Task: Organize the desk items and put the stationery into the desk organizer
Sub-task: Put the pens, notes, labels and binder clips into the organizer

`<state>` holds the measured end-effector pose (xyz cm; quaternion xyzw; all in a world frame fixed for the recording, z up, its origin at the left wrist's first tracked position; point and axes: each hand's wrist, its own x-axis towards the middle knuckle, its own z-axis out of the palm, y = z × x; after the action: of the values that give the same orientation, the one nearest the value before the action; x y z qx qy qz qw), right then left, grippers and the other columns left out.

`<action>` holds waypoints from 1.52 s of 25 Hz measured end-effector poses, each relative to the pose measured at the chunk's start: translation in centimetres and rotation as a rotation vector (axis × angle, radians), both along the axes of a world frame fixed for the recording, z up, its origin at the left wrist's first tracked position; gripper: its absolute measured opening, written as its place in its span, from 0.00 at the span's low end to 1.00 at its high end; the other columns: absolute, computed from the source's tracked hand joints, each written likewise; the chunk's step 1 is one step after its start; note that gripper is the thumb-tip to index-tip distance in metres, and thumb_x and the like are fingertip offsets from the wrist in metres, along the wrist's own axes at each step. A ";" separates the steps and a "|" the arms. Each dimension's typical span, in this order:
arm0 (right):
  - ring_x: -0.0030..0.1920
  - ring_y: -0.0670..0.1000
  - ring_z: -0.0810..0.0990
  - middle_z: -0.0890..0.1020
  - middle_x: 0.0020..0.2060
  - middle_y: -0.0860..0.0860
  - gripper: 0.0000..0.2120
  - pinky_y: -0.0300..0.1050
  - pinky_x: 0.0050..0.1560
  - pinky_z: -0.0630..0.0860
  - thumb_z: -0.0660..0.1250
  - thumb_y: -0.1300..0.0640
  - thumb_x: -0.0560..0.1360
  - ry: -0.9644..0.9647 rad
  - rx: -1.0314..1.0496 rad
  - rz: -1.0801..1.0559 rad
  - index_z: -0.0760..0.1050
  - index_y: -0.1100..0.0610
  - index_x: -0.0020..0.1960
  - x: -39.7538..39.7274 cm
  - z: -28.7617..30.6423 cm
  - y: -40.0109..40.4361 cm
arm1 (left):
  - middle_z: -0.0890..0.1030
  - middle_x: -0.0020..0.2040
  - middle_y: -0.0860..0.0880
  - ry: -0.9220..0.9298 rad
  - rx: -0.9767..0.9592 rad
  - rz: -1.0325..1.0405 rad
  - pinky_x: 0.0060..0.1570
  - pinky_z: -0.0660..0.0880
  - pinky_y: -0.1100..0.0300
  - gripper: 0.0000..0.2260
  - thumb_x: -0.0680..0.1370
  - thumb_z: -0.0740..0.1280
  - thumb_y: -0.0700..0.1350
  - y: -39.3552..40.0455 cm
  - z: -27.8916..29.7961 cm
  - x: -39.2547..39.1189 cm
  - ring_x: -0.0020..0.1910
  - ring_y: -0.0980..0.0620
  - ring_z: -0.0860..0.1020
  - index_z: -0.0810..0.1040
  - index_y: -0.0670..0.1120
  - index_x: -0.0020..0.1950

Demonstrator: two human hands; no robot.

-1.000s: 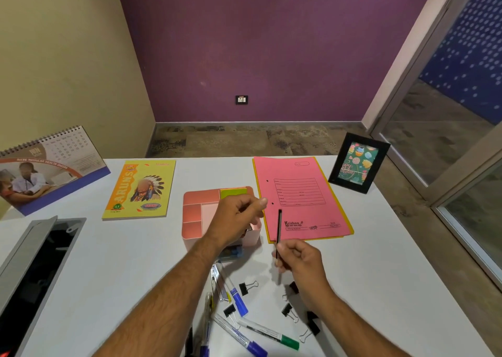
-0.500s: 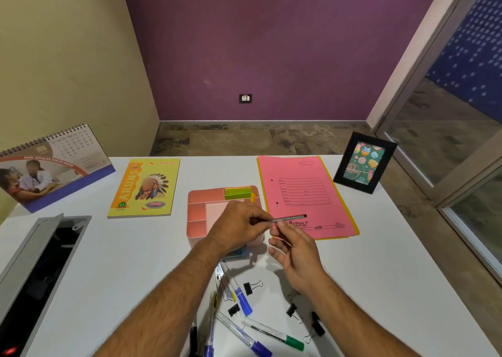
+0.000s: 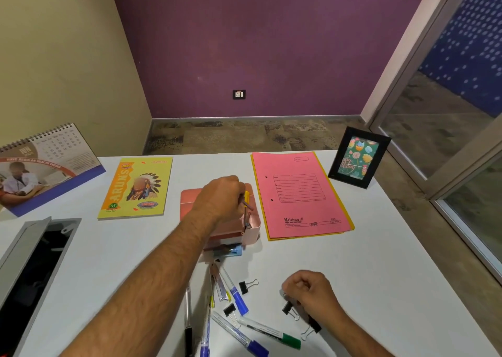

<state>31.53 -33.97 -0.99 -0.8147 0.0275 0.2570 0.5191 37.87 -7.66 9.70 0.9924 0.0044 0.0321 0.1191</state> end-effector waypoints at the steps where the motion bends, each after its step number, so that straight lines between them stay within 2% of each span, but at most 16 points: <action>1: 0.30 0.44 0.79 0.83 0.28 0.49 0.05 0.38 0.35 0.75 0.75 0.63 0.68 0.000 -0.039 0.076 0.84 0.56 0.35 -0.4 -0.1 -0.1 | 0.81 0.47 0.47 0.044 0.018 0.011 0.46 0.78 0.57 0.06 0.74 0.70 0.43 -0.2 -0.6 0.2 0.44 0.50 0.78 0.83 0.46 0.51; 3: 0.31 0.42 0.78 0.84 0.31 0.49 0.03 0.37 0.36 0.76 0.77 0.57 0.65 -0.009 -0.118 0.207 0.84 0.54 0.36 -1.1 -0.2 0.0 | 0.82 0.47 0.47 0.105 0.044 0.015 0.46 0.78 0.58 0.05 0.74 0.70 0.43 -0.6 -1.9 0.2 0.43 0.50 0.78 0.83 0.46 0.49; 7: 0.36 0.42 0.77 0.80 0.37 0.42 0.15 0.35 0.37 0.70 0.74 0.40 0.61 -0.104 -0.464 0.650 0.79 0.47 0.41 -1.4 0.5 0.1 | 0.83 0.48 0.46 0.158 -0.034 0.018 0.43 0.73 0.61 0.06 0.74 0.70 0.41 -1.3 -4.0 0.1 0.42 0.49 0.78 0.84 0.45 0.50; 9: 0.41 0.45 0.73 0.74 0.40 0.40 0.13 0.40 0.39 0.66 0.71 0.40 0.64 -0.198 -0.674 0.904 0.73 0.45 0.43 -1.6 0.8 0.5 | 0.82 0.51 0.45 0.185 -0.048 0.003 0.46 0.74 0.60 0.07 0.75 0.70 0.41 -1.5 -4.7 0.0 0.46 0.47 0.79 0.83 0.44 0.52; 11: 0.43 0.50 0.71 0.71 0.41 0.44 0.10 0.41 0.36 0.62 0.68 0.44 0.68 -0.216 -0.747 1.002 0.69 0.47 0.41 -2.1 0.4 1.0 | 0.80 0.54 0.44 0.213 -0.076 -0.007 0.49 0.74 0.59 0.09 0.76 0.69 0.42 -1.4 -5.2 -0.3 0.50 0.46 0.79 0.81 0.44 0.56; 14: 0.43 0.53 0.72 0.72 0.38 0.46 0.08 0.41 0.33 0.61 0.65 0.51 0.68 -0.260 -0.773 0.968 0.68 0.51 0.35 -2.5 -0.1 1.3 | 0.78 0.61 0.45 0.189 -0.146 -0.023 0.57 0.75 0.54 0.14 0.79 0.65 0.43 -0.4 -5.3 -1.1 0.58 0.45 0.76 0.77 0.47 0.65; 16: 0.41 0.49 0.72 0.72 0.32 0.44 0.04 0.42 0.37 0.67 0.64 0.51 0.67 -0.334 -0.695 0.867 0.75 0.51 0.39 -2.3 0.1 1.1 | 0.78 0.64 0.48 0.104 -0.211 -0.034 0.62 0.72 0.53 0.16 0.81 0.62 0.45 0.5 -4.7 -1.7 0.62 0.47 0.74 0.74 0.49 0.69; 17: 0.40 0.47 0.74 0.73 0.31 0.42 0.08 0.40 0.39 0.70 0.65 0.50 0.66 -0.351 -0.637 0.798 0.79 0.49 0.43 -1.9 0.6 1.0 | 0.78 0.63 0.49 0.048 -0.256 -0.046 0.62 0.72 0.53 0.15 0.81 0.62 0.46 0.7 -4.3 -2.0 0.61 0.49 0.74 0.75 0.49 0.68; 18: 0.38 0.46 0.76 0.75 0.30 0.40 0.10 0.38 0.40 0.73 0.66 0.48 0.66 -0.359 -0.553 0.722 0.81 0.48 0.45 -1.5 1.3 0.9 | 0.80 0.61 0.50 -0.003 -0.309 -0.069 0.60 0.73 0.54 0.14 0.81 0.62 0.46 0.9 -3.7 -2.4 0.58 0.52 0.74 0.77 0.49 0.65; 20: 0.33 0.42 0.80 0.80 0.30 0.39 0.05 0.36 0.36 0.76 0.72 0.49 0.65 -0.335 -0.363 0.560 0.83 0.44 0.41 -0.6 3.1 1.3 | 0.82 0.55 0.53 -0.063 -0.427 -0.127 0.51 0.74 0.61 0.11 0.79 0.64 0.46 0.8 -2.4 -3.2 0.49 0.59 0.75 0.81 0.49 0.60; 23: 0.27 0.41 0.74 0.78 0.25 0.39 0.08 0.31 0.33 0.69 0.79 0.57 0.66 -0.411 -0.123 0.334 0.82 0.46 0.38 0.9 5.9 2.9 | 0.82 0.50 0.56 -0.055 -0.554 -0.281 0.45 0.71 0.72 0.16 0.72 0.65 0.42 0.1 -1.1 -4.6 0.46 0.64 0.77 0.82 0.50 0.58; 26: 0.27 0.42 0.70 0.77 0.25 0.47 0.05 0.35 0.30 0.69 0.79 0.61 0.66 -0.546 0.033 0.209 0.84 0.54 0.37 2.1 8.3 5.3 | 0.83 0.49 0.52 -0.109 -0.653 -0.439 0.46 0.77 0.65 0.16 0.72 0.72 0.43 -1.1 -1.1 -6.0 0.45 0.58 0.80 0.81 0.48 0.60; 29: 0.28 0.43 0.74 0.81 0.27 0.49 0.06 0.35 0.29 0.71 0.76 0.65 0.66 -0.693 0.025 0.189 0.85 0.55 0.39 2.7 9.2 7.7 | 0.84 0.44 0.49 -0.338 -0.764 -0.336 0.40 0.81 0.57 0.15 0.71 0.77 0.49 -1.5 -1.3 -6.6 0.41 0.56 0.81 0.85 0.45 0.54; 33: 0.28 0.43 0.75 0.80 0.27 0.44 0.08 0.28 0.29 0.68 0.76 0.66 0.66 -0.760 0.024 0.166 0.85 0.55 0.42 2.6 8.9 9.5 | 0.85 0.41 0.50 -0.494 -0.706 -0.249 0.36 0.80 0.60 0.13 0.71 0.76 0.51 -0.5 -1.3 -7.1 0.37 0.57 0.80 0.87 0.44 0.49; 36: 0.30 0.43 0.76 0.79 0.28 0.41 0.11 0.32 0.33 0.74 0.80 0.55 0.65 -0.681 0.004 0.190 0.84 0.51 0.47 1.6 7.4 10.1 | 0.84 0.40 0.52 -0.572 -0.711 -0.134 0.37 0.80 0.62 0.11 0.71 0.75 0.49 1.1 -1.1 -6.9 0.36 0.59 0.80 0.86 0.43 0.46; 38: 0.35 0.41 0.76 0.78 0.34 0.38 0.15 0.36 0.41 0.76 0.77 0.48 0.68 -0.650 -0.160 0.278 0.83 0.51 0.52 0.8 5.3 9.9 | 0.84 0.40 0.51 -0.652 -0.731 0.004 0.38 0.80 0.64 0.09 0.71 0.77 0.46 2.6 -0.7 -6.1 0.37 0.61 0.80 0.86 0.42 0.47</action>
<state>32.29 -24.12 4.30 -0.8879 -0.2300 0.0497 0.3952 31.76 -5.05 9.05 0.8238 -0.0201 0.3379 0.4547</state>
